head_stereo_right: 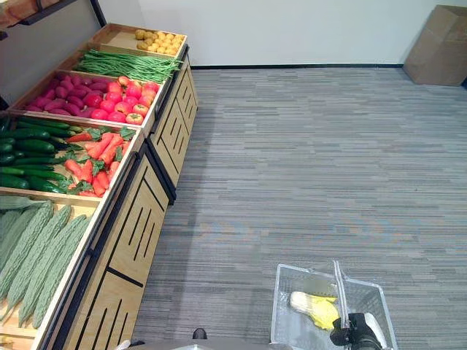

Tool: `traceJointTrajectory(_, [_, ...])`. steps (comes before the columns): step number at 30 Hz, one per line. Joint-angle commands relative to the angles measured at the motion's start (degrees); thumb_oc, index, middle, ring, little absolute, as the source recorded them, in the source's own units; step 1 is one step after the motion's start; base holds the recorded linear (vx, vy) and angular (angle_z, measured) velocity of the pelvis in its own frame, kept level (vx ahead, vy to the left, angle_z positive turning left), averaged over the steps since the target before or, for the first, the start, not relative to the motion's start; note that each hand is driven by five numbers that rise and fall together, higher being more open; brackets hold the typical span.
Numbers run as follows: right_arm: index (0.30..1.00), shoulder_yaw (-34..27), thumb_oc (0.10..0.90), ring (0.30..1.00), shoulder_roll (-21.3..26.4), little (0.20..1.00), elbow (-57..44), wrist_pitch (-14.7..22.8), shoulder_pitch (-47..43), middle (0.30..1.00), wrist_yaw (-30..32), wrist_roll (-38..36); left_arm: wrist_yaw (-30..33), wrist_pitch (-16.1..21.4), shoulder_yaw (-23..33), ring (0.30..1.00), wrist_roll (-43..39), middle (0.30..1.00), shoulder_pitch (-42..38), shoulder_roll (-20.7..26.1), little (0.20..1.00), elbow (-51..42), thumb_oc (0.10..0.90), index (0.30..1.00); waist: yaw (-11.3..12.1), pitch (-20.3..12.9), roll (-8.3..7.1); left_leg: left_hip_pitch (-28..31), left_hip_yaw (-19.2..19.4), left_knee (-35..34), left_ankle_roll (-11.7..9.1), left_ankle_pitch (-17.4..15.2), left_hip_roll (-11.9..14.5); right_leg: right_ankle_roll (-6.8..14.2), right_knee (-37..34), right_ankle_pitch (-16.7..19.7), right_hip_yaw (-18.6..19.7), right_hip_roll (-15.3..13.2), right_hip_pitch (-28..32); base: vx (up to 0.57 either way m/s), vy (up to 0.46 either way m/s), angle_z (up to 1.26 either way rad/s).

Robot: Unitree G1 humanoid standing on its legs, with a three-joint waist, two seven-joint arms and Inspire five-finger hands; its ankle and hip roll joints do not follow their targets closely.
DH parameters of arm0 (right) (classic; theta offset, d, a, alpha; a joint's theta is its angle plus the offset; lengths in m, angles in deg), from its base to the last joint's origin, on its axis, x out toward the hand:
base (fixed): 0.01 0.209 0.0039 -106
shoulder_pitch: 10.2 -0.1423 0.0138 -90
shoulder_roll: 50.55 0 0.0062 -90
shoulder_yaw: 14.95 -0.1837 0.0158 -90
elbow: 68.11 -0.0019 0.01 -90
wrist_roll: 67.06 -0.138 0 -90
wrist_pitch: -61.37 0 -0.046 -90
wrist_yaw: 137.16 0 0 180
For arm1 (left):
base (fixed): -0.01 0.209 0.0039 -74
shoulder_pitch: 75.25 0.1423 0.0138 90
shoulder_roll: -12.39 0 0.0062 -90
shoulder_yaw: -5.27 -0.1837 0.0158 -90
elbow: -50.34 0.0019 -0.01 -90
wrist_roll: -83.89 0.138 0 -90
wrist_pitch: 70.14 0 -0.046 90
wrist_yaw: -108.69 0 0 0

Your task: Get the vegetables into the basket

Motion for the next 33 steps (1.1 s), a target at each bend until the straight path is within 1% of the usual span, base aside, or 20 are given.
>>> traceJointTrajectory(1, [0.300, 0.2, 0.400, 0.300, 1.8, 0.300, -1.4, 0.8, -3.1, 0.300, 2.1, 0.0, 2.0, -0.7, 3.4, 1.000, -4.1, 1.000, -4.2, 2.3, 1.000, 2.0, 0.900, 1.000, 0.5, 4.5, -2.81, -1.8, -6.4, 1.8, -3.4, -1.1, 3.2, -0.2, 7.1, -5.6, 0.2, -0.7, -1.6, -0.04, -0.086, 0.12])
traceJointTrajectory(3, [0.300, 0.2, 0.400, 0.300, 1.8, 0.300, -1.4, 0.8, -3.1, 0.300, 2.1, 0.0, 2.0, -0.7, 3.4, 1.000, -4.1, 1.000, -4.2, 2.3, 1.000, 2.0, 0.900, 1.000, 0.5, 4.5, -2.81, -1.9, -6.4, 1.8, -3.4, -1.1, 3.2, -0.2, 7.2, -5.7, 0.2, -0.7, -1.7, -0.01, -0.056, 0.09])
traceJointTrajectory(5, [0.300, 0.5, 0.400, 0.300, 1.9, 0.300, -1.8, 0.9, -3.4, 0.300, 1.9, -0.4, 2.1, -1.0, 3.4, 1.000, -5.3, 1.000, -4.7, 2.1, 1.000, 2.4, 0.900, 1.000, 0.5, 5.7, -2.47, -2.9, -7.6, 3.0, -3.7, -0.7, 4.2, -1.0, 10.1, -7.5, -0.4, 0.2, -3.1, 0.01, -0.163, 0.11])
traceJointTrajectory(9, [0.300, 1.2, 0.400, 0.300, 2.3, 0.300, -3.0, 1.3, -3.8, 0.300, 2.1, -0.5, 2.3, -1.4, 3.5, 1.000, -5.6, 1.000, -4.9, 2.0, 1.000, 2.6, 0.900, 1.000, 0.6, 6.7, -2.25, -4.5, -8.8, 5.4, -4.2, -0.5, 4.9, -2.0, 11.2, -8.5, -0.8, 1.2, -3.6, 0.02, -0.152, 0.21])
traceJointTrajectory(10, [0.300, 1.9, 0.400, 0.300, 2.7, 0.300, -4.9, 1.6, -3.9, 0.300, 2.2, -0.3, 3.1, -1.8, 4.2, 1.000, -6.3, 1.000, -5.1, 1.9, 1.000, 2.8, 0.900, 1.000, 0.9, 7.4, -2.29, -5.5, -9.5, 7.2, -4.6, -0.1, 5.2, -2.8, 11.0, -8.8, -1.2, 1.7, -3.3, 0.03, -0.180, 0.18])
traceJointTrajectory(12, [0.300, 2.5, 0.400, 0.300, 3.1, 0.300, -7.8, 2.0, -3.8, 0.300, 2.3, -0.1, 3.3, -1.9, 4.6, 1.000, -6.9, 1.000, -5.3, 1.7, 1.000, 2.8, 0.900, 1.000, 1.0, 8.1, -2.25, -6.7, -10.3, 9.1, -5.0, 0.1, 5.4, -3.4, 11.0, -9.4, -1.9, 2.2, -2.9, 0.05, -0.194, 0.16])
traceJointTrajectory(14, [0.300, 3.0, 0.400, 0.300, 3.8, 0.300, -9.0, 2.2, -4.3, 0.300, 2.3, 0.0, 3.7, -1.9, 4.5, 1.000, -6.9, 1.000, -5.1, 1.6, 1.000, 2.6, 0.900, 1.000, 1.3, 8.7, -2.27, -7.7, -11.3, 12.4, -5.1, -0.3, 4.5, -3.9, 11.0, -9.9, -2.2, 2.5, -2.3, 0.05, -0.103, 0.25])
traceJointTrajectory(15, [0.300, 3.0, 0.400, 0.300, 3.9, 0.300, -9.0, 2.2, -4.3, 0.300, 2.3, 0.0, 3.7, -1.9, 4.5, 1.000, -6.9, 1.000, -5.1, 1.6, 1.000, 2.6, 0.900, 1.000, 1.2, 8.8, -2.24, -7.8, -11.4, 12.6, -5.1, -0.4, 4.5, -3.9, 11.0, -9.9, -2.2, 2.5, -2.3, 0.06, -0.053, 0.23])
traceJointTrajectory(16, [0.300, 3.4, 0.400, 0.300, 4.6, 0.300, -10.8, 2.3, -4.8, 0.300, 2.4, 0.1, 4.0, -1.8, 4.4, 1.000, -7.2, 1.000, -5.1, 1.3, 1.000, 2.5, 0.900, 1.000, 1.8, 9.3, -2.06, -8.5, -13.1, 13.5, -4.8, -0.2, 2.9, -4.0, 10.6, -10.0, -2.0, 2.4, -1.7, 0.06, -0.027, 0.10])
traceJointTrajectory(17, [0.300, 3.6, 0.400, 0.300, 5.2, 0.300, -11.2, 2.5, -5.6, 0.300, 2.4, -0.1, 4.2, -1.7, 4.3, 1.000, -7.3, 1.000, -5.3, 1.4, 1.000, 2.6, 0.900, 1.000, 2.6, 9.6, -2.08, -10.0, -14.9, 12.7, -4.5, 0.0, 1.4, -3.9, 10.3, -10.1, -1.8, 2.3, -1.5, 0.12, -0.023, -0.05])
traceJointTrajectory(18, [0.300, 3.6, 0.400, 0.300, 5.5, 0.300, -12.5, 2.8, -5.9, 0.300, 2.6, 0.1, 4.3, -1.7, 4.3, 1.000, -7.4, 1.000, -5.6, 1.5, 1.000, 3.0, 0.900, 1.000, 2.7, 9.4, -2.10, -12.4, -14.8, 10.5, -4.1, 1.3, 1.1, -3.6, 9.7, -10.3, -2.1, 2.2, -0.9, 0.08, 0.001, -0.02])
traceJointTrajectory(19, [0.300, 3.6, 0.400, 0.300, 5.5, 0.300, -12.5, 2.8, -5.9, 0.300, 2.6, 0.1, 4.3, -1.7, 4.3, 1.000, -7.3, 1.000, -5.6, 1.5, 1.000, 3.0, 0.900, 1.000, 2.7, 9.3, -2.14, -12.5, -14.8, 10.4, -4.1, 1.4, 1.1, -3.6, 9.7, -10.4, -2.2, 2.1, -0.9, 0.12, 0.021, 0.12])
traceJointTrajectory(20, [0.300, 3.6, 0.400, 0.300, 5.8, 0.300, -13.5, 2.8, -5.9, 0.300, 2.7, 0.3, 4.3, -1.7, 4.1, 1.000, -7.4, 1.000, -5.7, 1.6, 1.000, 2.8, 0.900, 1.000, 2.9, 9.1, -2.06, -13.8, -14.3, 9.1, -4.1, 2.6, 1.5, -3.4, 9.5, -10.5, -2.4, 2.1, -0.6, 0.12, 0.049, 0.28])
traceJointTrajectory(21, [0.300, 3.7, 0.400, 0.300, 5.9, 0.300, -14.3, 2.8, -6.0, 0.300, 2.9, 0.3, 4.6, -1.7, 4.0, 1.000, -7.1, 1.000, -5.7, 1.7, 1.000, 2.8, 0.900, 1.000, 3.2, 9.0, -1.73, -15.9, -13.1, 7.1, -4.2, 4.8, 2.2, -3.3, 9.2, -10.9, -2.7, 2.4, 0.2, 0.19, 0.071, 0.35])
traceJointTrajectory(23, [0.300, 4.4, 0.400, 0.300, 6.1, 0.300, -15.2, 2.8, -6.8, 0.300, 3.3, 0.8, 4.8, -1.8, 3.8, 1.000, -6.5, 1.000, -5.7, 1.9, 1.000, 2.7, 0.900, 1.000, 4.1, 9.0, -1.82, -16.7, -12.5, 4.1, -4.3, 6.0, 2.2, -3.2, 9.0, -11.4, -1.8, 2.8, 1.3, 0.20, 0.079, 0.19])
traceJointTrajectory(25, [0.300, 5.0, 0.400, 0.300, 5.6, 0.300, -15.3, 2.9, -7.5, 0.300, 3.4, 1.1, 5.0, -1.9, 3.7, 1.000, -5.6, 1.000, -5.4, 2.2, 1.000, 2.6, 0.900, 1.000, 4.9, 8.7, -1.96, -16.6, -12.8, 2.9, -4.6, 6.9, 2.1, -2.8, 8.8, -12.0, -0.3, 3.3, 2.7, 0.19, 0.087, -0.12])
traceJointTrajectory(28, [0.300, 5.7, 0.400, 0.300, 5.0, 0.300, -15.6, 2.9, -8.0, 0.300, 3.0, 1.5, 5.0, -2.0, 3.8, 1.000, -4.9, 1.000, -4.7, 2.3, 1.000, 2.6, 0.900, 1.000, 5.8, 7.8, -2.42, -15.2, -13.8, 3.0, -4.1, 6.5, 1.7, -2.2, 8.6, -12.4, 1.5, 2.8, 3.9, 0.20, 0.155, -0.58])
traceJointTrajectory(29, [0.300, 5.5, 0.400, 0.300, 4.4, 0.300, -16.8, 2.9, -7.0, 0.300, 2.6, 2.1, 4.9, -2.2, 3.7, 1.000, -3.7, 1.000, -4.5, 2.5, 1.000, 2.8, 0.900, 1.000, 5.8, 6.8, -2.99, -14.7, -12.7, 3.1, -3.6, 6.4, 1.5, -1.4, 8.7, -12.7, 1.7, 1.7, 5.0, 0.31, 0.286, -0.71])
traceJointTrajectory(31, [0.300, 5.1, 0.400, 0.300, 3.7, 0.300, -16.4, 2.7, -6.4, 0.300, 2.5, 2.2, 4.8, -2.2, 3.6, 1.000, -3.0, 1.000, -4.4, 3.0, 1.000, 2.8, 0.900, 1.000, 6.1, 6.1, -3.94, -14.4, -11.7, 4.0, -2.6, 5.2, 0.5, -0.5, 9.0, -12.3, 2.1, 0.2, 5.2, 0.24, 0.257, -0.37])
traceJointTrajectory(33, [0.300, 4.5, 0.400, 0.300, 3.0, 0.300, -16.0, 2.6, -5.9, 0.300, 2.3, 1.9, 4.8, -2.3, 3.4, 1.000, -2.5, 1.000, -4.7, 3.3, 1.000, 3.0, 0.900, 1.000, 6.1, 5.3, -4.96, -14.7, -10.5, 6.0, -1.5, 3.3, -0.8, 0.7, 9.1, -10.6, 2.7, -1.6, 5.1, 0.17, 0.230, 0.01])
